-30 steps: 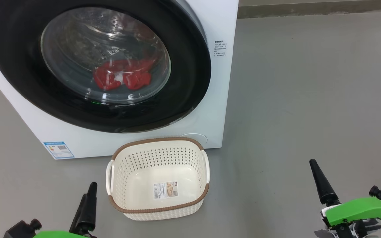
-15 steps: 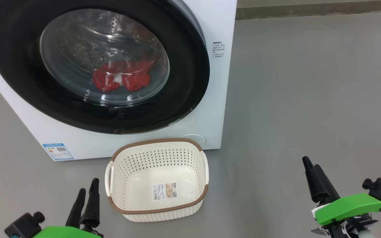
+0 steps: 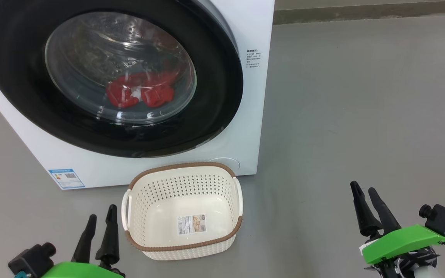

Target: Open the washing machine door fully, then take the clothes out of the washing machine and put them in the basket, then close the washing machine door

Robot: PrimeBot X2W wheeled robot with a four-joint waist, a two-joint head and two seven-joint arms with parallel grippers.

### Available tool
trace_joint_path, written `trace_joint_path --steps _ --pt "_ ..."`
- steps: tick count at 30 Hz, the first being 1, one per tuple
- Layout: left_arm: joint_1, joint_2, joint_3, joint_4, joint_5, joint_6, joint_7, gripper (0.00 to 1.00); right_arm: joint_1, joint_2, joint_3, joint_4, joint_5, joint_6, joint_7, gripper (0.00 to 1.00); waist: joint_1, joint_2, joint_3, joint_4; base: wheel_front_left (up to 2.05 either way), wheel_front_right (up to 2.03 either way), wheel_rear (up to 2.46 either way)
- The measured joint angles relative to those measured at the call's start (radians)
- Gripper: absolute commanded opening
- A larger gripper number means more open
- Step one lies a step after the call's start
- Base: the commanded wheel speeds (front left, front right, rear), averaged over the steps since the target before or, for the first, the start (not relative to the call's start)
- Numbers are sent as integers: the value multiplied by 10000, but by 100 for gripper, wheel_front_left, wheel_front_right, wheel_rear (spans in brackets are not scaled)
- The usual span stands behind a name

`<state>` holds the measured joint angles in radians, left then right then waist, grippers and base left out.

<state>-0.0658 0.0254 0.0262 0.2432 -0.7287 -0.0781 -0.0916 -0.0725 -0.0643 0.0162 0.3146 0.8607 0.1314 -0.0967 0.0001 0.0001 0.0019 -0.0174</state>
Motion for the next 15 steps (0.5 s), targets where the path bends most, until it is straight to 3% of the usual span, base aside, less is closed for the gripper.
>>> trace_joint_path --steps 15 --pt "-212 12 -42 -6 1478 92 -439 100 -377 -44 251 -42 -1499 0 -414 100 0 0 6 -35 0 0 0"
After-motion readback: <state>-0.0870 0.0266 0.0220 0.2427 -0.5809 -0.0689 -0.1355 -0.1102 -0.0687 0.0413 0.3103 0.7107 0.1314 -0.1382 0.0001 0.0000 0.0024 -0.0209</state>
